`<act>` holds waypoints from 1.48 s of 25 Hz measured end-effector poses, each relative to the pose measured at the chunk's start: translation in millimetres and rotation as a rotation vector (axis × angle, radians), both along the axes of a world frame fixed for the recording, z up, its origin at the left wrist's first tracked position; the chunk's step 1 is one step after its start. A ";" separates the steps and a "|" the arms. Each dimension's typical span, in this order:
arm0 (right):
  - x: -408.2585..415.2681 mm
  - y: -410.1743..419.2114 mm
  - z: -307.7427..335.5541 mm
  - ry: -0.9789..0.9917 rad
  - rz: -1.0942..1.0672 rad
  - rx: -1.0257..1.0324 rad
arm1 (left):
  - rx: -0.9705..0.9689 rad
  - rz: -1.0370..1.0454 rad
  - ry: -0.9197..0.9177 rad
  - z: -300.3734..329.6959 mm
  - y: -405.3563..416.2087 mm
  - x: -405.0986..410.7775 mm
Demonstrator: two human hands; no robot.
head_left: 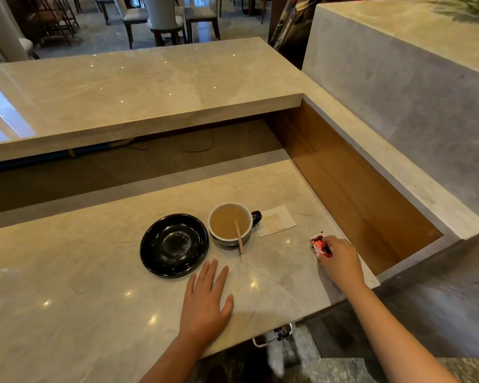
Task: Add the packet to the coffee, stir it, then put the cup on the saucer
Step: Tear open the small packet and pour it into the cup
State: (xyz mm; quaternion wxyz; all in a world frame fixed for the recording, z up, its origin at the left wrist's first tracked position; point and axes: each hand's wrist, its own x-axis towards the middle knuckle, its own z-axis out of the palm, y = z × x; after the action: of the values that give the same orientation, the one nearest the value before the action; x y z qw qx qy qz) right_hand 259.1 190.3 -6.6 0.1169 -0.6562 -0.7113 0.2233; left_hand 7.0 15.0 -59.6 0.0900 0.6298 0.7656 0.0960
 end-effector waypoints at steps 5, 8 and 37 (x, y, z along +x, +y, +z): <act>5.9 -5.9 -4.9 0.214 -0.140 -0.050 | 0.026 0.009 -0.002 -2.0 -0.6 0.2; 0.3 -7.0 -0.9 0.158 -0.168 -0.048 | 0.033 0.001 -0.003 -1.0 0.2 0.4; -99.2 -8.3 68.0 0.734 -0.053 -0.003 | 0.113 -0.040 -0.028 -4.7 -1.3 -3.4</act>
State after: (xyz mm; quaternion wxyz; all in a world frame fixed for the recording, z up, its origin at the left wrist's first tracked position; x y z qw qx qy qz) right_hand 159.9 182.0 61.4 0.3693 -0.5507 -0.6043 0.4418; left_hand 3.5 13.7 -64.3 0.0668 0.6475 0.7449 0.1460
